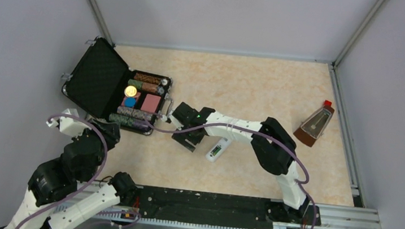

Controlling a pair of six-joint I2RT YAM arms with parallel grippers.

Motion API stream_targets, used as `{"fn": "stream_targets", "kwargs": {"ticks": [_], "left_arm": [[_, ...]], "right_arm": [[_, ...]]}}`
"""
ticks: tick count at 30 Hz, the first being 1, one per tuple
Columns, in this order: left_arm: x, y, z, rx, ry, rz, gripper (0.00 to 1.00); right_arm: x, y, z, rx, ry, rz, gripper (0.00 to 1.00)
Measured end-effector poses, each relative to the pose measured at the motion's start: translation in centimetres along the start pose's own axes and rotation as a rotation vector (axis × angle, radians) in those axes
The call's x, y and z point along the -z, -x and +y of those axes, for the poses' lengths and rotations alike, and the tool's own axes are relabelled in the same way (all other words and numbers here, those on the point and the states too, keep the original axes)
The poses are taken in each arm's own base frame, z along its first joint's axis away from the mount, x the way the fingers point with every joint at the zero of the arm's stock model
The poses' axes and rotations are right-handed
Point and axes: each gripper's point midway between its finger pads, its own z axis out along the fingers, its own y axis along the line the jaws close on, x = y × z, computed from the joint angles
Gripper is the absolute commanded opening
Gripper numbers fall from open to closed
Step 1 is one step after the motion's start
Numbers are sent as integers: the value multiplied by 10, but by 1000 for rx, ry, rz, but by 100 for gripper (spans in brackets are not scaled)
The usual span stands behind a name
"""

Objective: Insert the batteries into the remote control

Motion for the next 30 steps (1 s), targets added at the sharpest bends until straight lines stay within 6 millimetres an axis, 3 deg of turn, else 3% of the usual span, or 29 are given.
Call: {"fn": "stream_targets", "kwargs": {"ticks": [8, 13, 17, 20, 30], "left_arm": [[1, 2, -1, 18, -2, -1, 40], [1, 2, -1, 24, -2, -1, 40], [1, 2, -1, 23, -1, -1, 41], [1, 2, -1, 23, -1, -1, 40], [-1, -1, -3, 10, 6, 9, 40]], "right_arm": [[-9, 0, -11, 48, 47, 51, 60], [-11, 2, -9, 87, 83, 67, 46], [-13, 2, -6, 99, 112, 85, 44], [-13, 2, -5, 93, 121, 99, 34], [-12, 1, -6, -64, 82, 98, 32]]}}
